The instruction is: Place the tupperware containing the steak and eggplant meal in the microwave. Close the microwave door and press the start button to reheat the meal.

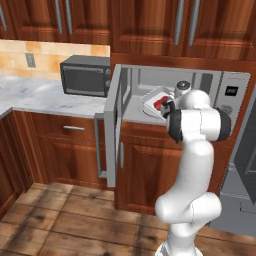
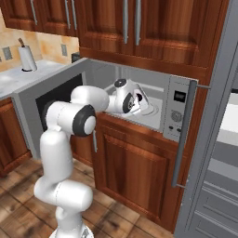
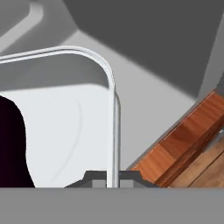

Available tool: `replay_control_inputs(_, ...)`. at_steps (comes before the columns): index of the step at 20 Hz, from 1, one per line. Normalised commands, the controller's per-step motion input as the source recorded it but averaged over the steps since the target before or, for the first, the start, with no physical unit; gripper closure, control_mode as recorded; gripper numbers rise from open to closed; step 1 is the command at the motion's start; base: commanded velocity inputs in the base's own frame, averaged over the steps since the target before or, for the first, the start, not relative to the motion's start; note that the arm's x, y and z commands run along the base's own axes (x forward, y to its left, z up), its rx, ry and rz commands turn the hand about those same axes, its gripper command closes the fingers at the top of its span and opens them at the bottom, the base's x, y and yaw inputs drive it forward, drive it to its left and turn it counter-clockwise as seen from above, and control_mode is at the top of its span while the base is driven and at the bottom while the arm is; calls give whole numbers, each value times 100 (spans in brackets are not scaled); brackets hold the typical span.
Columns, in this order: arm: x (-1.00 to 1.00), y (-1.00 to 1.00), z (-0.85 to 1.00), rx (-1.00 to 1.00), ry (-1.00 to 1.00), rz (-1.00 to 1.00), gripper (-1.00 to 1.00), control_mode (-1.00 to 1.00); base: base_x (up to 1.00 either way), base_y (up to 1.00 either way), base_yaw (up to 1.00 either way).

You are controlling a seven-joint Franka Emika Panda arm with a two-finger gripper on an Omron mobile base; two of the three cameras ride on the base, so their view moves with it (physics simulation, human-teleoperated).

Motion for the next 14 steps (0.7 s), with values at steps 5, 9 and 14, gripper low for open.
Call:
replay_control_inputs(5, 57, -17, -8, 0, 0, 0, 100, -100, 0, 0, 0)
replay_control_inputs(9, 63, -19, 0, 0, 0, 0, 100, -100, 0, 0, 0)
replay_control_inputs(14, 59, -11, -9, 0, 0, 0, 100, -100, 0, 0, 0)
